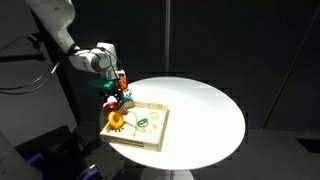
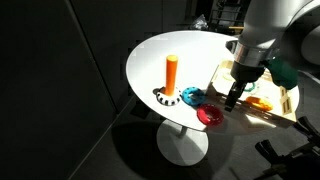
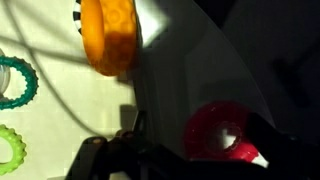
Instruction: Put the red ring in the box.
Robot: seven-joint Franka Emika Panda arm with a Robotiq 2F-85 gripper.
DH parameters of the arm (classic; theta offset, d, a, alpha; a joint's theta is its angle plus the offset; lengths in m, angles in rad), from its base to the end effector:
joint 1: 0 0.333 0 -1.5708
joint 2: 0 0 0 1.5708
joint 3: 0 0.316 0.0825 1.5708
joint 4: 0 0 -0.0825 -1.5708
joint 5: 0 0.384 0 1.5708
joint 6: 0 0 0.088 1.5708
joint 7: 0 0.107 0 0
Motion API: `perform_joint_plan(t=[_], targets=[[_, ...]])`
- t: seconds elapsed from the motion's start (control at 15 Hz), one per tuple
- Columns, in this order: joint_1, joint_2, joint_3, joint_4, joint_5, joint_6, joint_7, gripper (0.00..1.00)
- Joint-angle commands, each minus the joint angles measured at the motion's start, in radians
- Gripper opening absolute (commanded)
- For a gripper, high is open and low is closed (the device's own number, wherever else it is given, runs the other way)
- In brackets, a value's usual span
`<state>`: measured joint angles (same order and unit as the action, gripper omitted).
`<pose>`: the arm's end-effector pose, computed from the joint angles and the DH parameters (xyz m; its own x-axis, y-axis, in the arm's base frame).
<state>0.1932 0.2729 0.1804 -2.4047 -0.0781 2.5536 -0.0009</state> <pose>0.4498 0.1813 0.1938 0.8988 0.4223 -0.1173 0.4238 -0.9057 -0.0132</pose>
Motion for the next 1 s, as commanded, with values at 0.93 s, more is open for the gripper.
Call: perform_joint_plan(t=[0.93], targets=[[0.037, 0.13, -0.01, 0.102, -0.008, 0.022, 0.013, 1.0]])
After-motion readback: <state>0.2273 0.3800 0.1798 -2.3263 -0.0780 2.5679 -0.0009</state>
